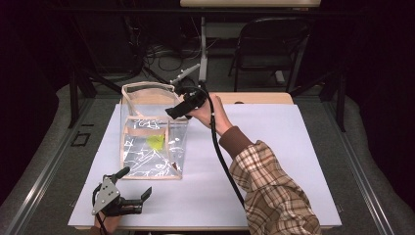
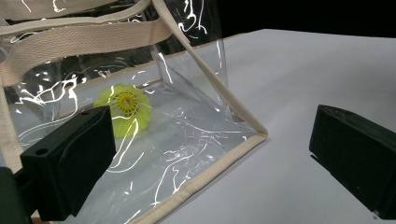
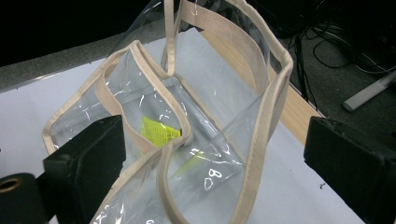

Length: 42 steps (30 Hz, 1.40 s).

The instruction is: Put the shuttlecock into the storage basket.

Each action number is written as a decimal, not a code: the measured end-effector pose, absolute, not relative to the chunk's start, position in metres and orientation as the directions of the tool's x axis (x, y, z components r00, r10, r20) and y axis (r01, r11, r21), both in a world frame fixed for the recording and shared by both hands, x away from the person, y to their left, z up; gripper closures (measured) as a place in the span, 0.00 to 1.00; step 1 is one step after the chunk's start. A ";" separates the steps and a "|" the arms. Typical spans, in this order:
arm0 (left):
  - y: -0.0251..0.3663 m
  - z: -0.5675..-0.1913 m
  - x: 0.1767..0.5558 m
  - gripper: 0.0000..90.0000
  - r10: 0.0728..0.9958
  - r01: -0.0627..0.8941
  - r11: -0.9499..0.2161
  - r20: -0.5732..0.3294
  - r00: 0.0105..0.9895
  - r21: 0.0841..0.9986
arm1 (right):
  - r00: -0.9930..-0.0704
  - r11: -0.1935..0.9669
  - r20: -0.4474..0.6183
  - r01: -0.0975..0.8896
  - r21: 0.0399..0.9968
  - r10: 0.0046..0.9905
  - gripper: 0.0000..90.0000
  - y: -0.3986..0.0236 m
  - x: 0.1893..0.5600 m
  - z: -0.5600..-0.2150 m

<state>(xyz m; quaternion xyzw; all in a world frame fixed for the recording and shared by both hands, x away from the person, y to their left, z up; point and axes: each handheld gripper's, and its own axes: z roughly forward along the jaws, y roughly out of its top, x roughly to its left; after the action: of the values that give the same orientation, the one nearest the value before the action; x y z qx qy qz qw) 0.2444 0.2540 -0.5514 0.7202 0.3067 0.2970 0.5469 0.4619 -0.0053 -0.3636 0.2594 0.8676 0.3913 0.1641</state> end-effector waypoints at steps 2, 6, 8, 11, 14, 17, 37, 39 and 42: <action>0.255 -0.551 0.244 0.00 0.768 0.117 -0.212 0.091 0.634 0.970 | -0.813 0.560 -0.077 0.325 0.762 0.577 0.03 -0.011 0.459 -0.365; 0.256 -0.551 0.243 0.00 0.769 0.118 -0.217 0.095 0.632 0.969 | -0.816 0.559 -0.076 0.322 0.764 0.573 0.02 -0.018 0.454 -0.366; 0.255 -0.551 0.243 0.00 0.771 0.119 -0.212 0.092 0.631 0.970 | -0.815 0.559 -0.076 0.321 0.764 0.574 0.02 -0.019 0.454 -0.367; 0.256 -0.551 0.242 0.00 0.768 0.118 -0.216 0.094 0.633 0.969 | -0.816 0.561 -0.080 0.320 0.763 0.573 0.02 -0.024 0.449 -0.368; 0.256 -0.552 0.242 0.00 0.768 0.117 -0.215 0.094 0.634 0.970 | -0.815 0.559 -0.075 0.323 0.764 0.574 0.01 -0.032 0.445 -0.371; 0.256 -0.551 0.242 0.00 0.768 0.116 -0.216 0.095 0.634 0.970 | -0.814 0.559 -0.076 0.323 0.764 0.576 0.01 -0.036 0.442 -0.372; 0.256 -0.551 0.241 0.00 0.766 0.112 -0.218 0.099 0.636 0.969 | -0.790 0.530 -0.073 0.336 0.779 0.609 0.01 -0.089 0.411 -0.392; 0.256 -0.551 0.241 0.00 0.766 0.113 -0.218 0.099 0.636 0.969 | -0.787 0.528 -0.073 0.338 0.779 0.612 0.01 -0.094 0.408 -0.395; 0.256 -0.551 0.241 0.00 0.765 0.113 -0.218 0.098 0.636 0.969 | -0.784 0.526 -0.073 0.341 0.779 0.617 0.01 -0.098 0.405 -0.397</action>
<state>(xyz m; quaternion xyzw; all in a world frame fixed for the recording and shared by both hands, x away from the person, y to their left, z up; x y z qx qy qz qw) 0.2413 0.2562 -0.5513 0.7211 0.3045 0.2987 0.5460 0.4052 -0.0982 -0.3974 0.2797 0.8562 0.3985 0.1728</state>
